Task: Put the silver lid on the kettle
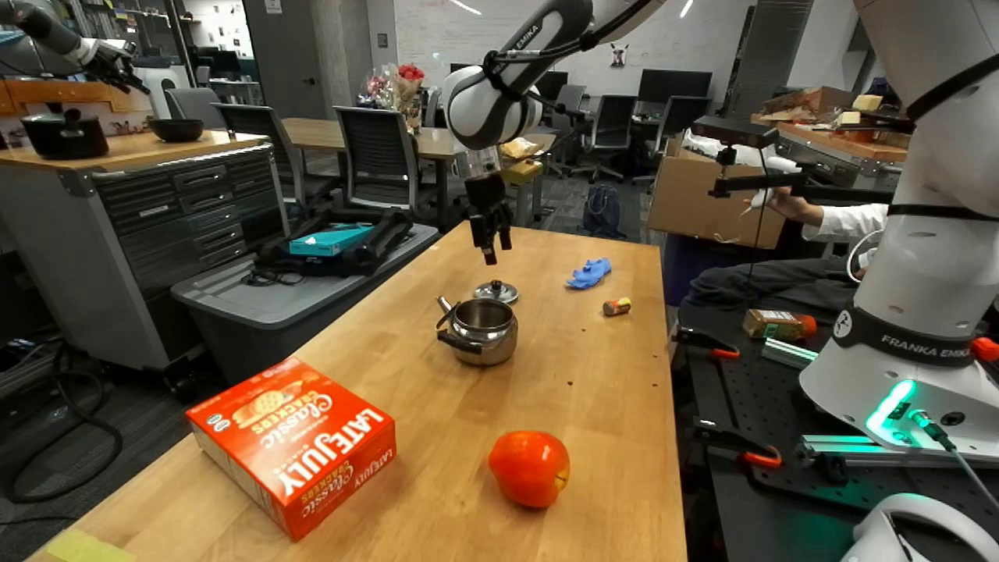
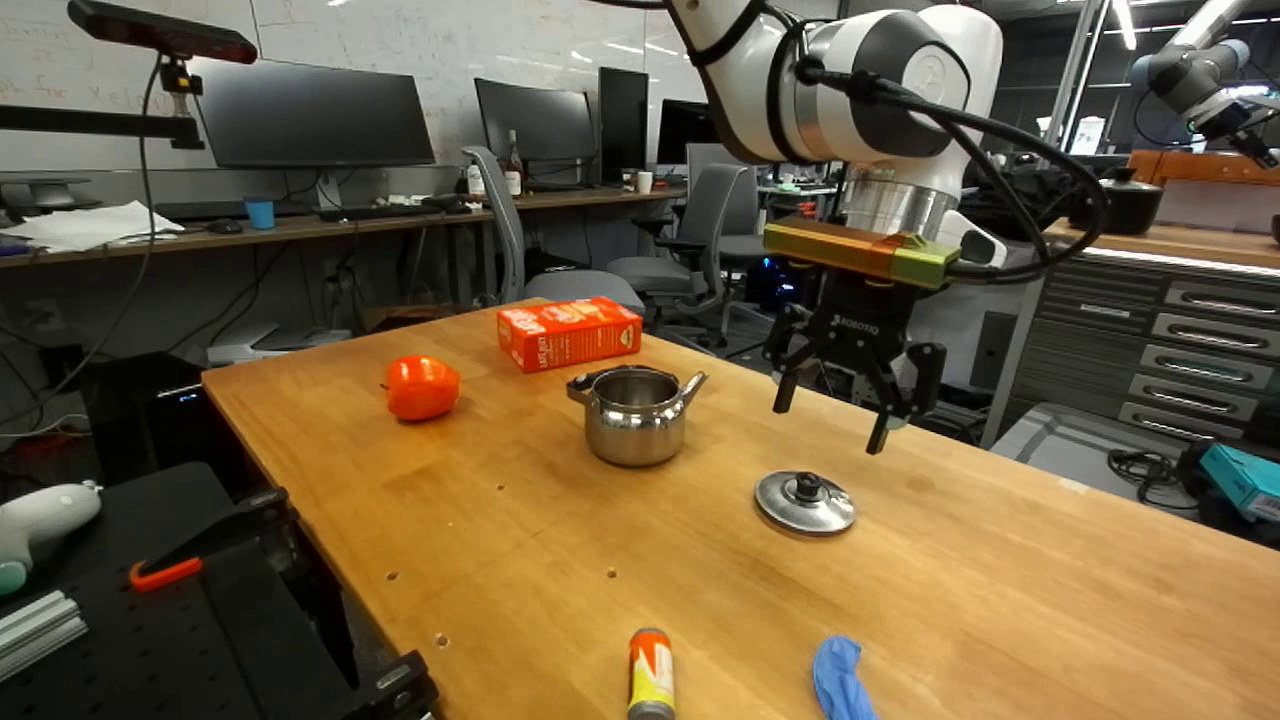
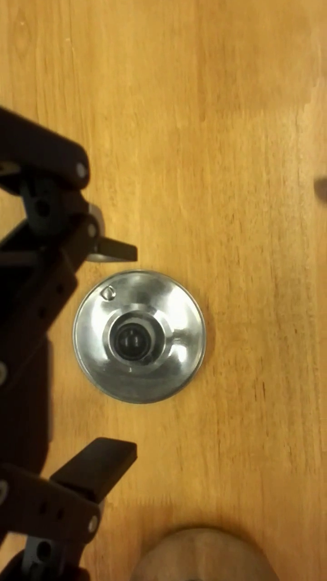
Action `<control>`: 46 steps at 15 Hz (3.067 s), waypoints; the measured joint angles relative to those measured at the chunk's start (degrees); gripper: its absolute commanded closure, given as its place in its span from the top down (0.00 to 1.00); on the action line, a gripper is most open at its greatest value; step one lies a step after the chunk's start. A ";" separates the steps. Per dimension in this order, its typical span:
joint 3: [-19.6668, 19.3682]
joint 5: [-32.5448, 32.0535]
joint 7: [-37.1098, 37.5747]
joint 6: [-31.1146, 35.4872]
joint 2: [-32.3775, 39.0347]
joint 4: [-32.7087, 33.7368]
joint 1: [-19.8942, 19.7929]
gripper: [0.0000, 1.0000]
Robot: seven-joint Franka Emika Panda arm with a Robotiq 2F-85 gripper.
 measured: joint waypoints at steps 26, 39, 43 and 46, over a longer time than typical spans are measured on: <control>1.02 0.93 -0.07 -9.99 9.89 12.37 -2.11 1.00; 1.31 0.93 -0.06 -12.34 14.58 16.35 -2.11 0.52; 1.39 0.93 -0.03 -13.50 15.11 17.48 -2.10 0.22; 1.50 0.93 -0.02 -14.77 15.11 18.52 -2.06 0.13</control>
